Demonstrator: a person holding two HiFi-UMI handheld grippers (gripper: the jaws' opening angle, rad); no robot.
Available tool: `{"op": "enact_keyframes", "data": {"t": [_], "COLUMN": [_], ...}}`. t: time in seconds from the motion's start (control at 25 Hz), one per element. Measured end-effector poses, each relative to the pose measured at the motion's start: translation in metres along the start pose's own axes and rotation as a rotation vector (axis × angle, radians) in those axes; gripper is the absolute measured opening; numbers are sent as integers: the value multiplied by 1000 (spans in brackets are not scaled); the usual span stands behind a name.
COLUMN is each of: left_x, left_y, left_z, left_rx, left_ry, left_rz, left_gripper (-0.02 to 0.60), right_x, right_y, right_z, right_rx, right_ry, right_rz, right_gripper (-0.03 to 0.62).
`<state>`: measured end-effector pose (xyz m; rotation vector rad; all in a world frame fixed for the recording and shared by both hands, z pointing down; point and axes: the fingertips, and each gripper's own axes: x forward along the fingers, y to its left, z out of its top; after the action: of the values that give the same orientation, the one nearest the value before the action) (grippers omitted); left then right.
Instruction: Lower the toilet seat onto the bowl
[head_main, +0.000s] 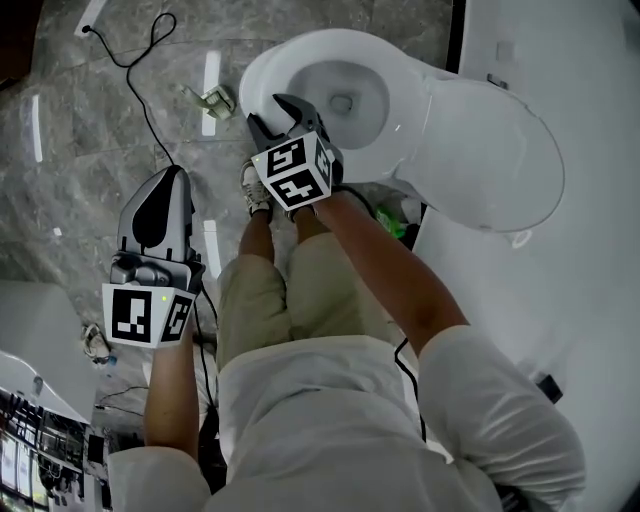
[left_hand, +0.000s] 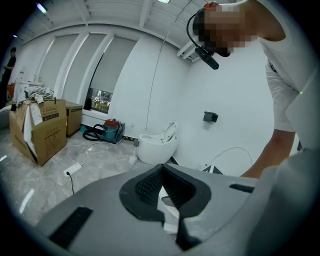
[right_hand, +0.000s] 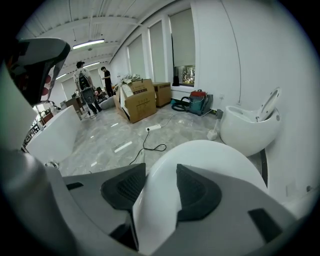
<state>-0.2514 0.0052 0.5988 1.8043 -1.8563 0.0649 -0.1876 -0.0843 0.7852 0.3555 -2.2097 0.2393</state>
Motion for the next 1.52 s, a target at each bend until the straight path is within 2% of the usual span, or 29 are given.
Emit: {"op": "enact_keyframes", "data": {"t": [0.88, 1.52], "left_x": [-3, 3], "left_y": [41, 52], "left_z": [-30, -40], "left_rx": [-40, -47], "left_ry": [62, 100], "left_rz": [55, 57], "left_gripper": [6, 6], "right_x": [78, 120], "right_y": [17, 20], "right_z": [-37, -64], "right_rx": [-108, -122], "right_ry": [151, 218], "right_rz": [55, 59], "right_gripper": [195, 192]}}
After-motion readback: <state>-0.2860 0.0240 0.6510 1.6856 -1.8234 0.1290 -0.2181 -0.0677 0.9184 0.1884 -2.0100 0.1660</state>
